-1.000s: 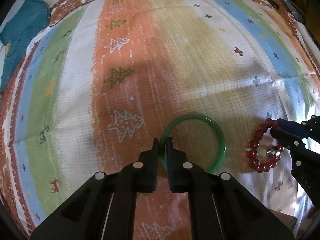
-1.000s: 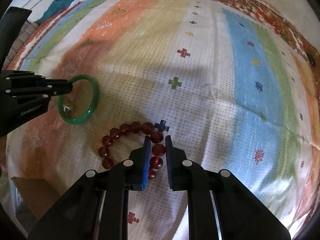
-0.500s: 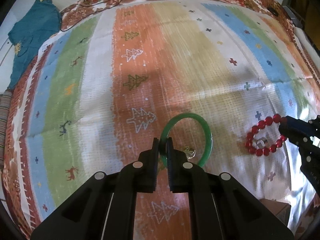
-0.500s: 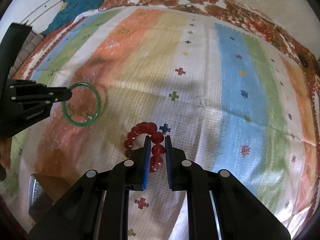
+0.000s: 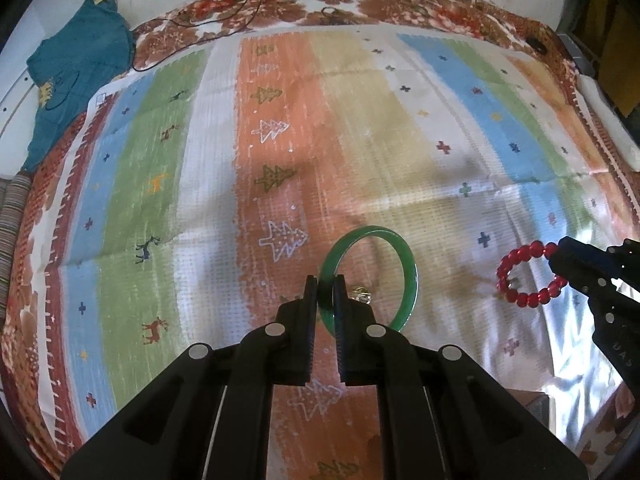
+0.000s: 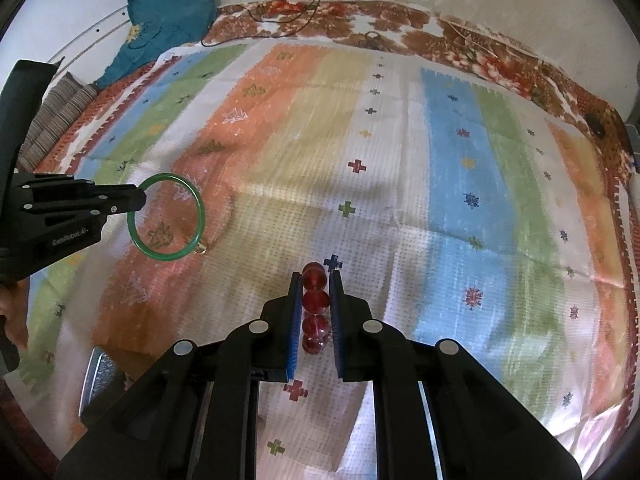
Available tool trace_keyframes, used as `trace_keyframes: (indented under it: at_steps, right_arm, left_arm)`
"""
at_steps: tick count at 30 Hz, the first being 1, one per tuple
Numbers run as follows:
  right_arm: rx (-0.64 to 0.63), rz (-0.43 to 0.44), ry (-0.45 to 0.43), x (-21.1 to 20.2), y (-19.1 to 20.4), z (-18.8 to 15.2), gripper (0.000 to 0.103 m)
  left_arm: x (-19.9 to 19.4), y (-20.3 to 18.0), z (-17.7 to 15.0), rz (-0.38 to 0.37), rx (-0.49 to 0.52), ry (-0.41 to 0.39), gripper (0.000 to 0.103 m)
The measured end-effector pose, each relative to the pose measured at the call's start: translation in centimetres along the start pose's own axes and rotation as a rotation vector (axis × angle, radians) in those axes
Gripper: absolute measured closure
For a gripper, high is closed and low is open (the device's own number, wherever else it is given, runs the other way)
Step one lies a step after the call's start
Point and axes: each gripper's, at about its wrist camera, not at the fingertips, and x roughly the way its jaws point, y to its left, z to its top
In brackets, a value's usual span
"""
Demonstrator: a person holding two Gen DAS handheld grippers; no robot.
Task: Organize jewelry
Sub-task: 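Lift both held bracelets and carry them toward the silver tin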
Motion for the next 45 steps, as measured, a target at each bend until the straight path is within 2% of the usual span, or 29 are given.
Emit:
trace_keyframes:
  at_steps: [33,45]
  right_arm:
    - [-0.001,0.029,-0.038,-3.7,2.1,-2.3,0.089]
    - [-0.031,-0.010,-0.080,-5.7,3.1,-3.2,0.089]
  left_arm:
    - [-5.4,-0.6,-3.2,-0.044,-0.030,-0.069,0.095]
    - [-7.3,-1.3,-4.6,-0.049,-0.017,-0.091,0.095]
